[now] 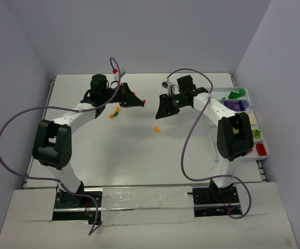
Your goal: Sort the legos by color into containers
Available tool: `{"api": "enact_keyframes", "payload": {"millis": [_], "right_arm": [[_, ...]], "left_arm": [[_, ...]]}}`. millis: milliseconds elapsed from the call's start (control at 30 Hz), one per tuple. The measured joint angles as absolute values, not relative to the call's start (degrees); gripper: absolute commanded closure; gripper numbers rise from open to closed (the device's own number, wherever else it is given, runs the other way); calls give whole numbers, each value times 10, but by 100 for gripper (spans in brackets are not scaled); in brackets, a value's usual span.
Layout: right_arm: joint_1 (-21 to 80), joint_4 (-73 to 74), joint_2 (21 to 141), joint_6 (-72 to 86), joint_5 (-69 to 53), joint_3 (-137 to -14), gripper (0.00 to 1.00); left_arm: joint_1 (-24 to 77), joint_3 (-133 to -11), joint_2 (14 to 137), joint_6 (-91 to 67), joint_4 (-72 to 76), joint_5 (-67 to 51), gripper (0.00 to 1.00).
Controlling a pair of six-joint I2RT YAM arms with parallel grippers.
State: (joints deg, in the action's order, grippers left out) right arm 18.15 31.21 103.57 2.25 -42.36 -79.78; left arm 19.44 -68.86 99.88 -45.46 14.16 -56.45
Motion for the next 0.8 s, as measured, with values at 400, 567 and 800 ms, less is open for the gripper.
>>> {"api": "enact_keyframes", "payload": {"millis": [400, 567, 800], "right_arm": [[288, 335, 1120, -27, -169, -792, 43], [313, 331, 1148, -37, -107, -807, 51], [324, 320, 1159, -45, -62, -813, 81]], "left_arm": [[180, -709, 999, -429, 94, -530, 100], [178, -715, 999, -422, 83, -523, 100], [178, -715, 999, -416, 78, -521, 100]]}}
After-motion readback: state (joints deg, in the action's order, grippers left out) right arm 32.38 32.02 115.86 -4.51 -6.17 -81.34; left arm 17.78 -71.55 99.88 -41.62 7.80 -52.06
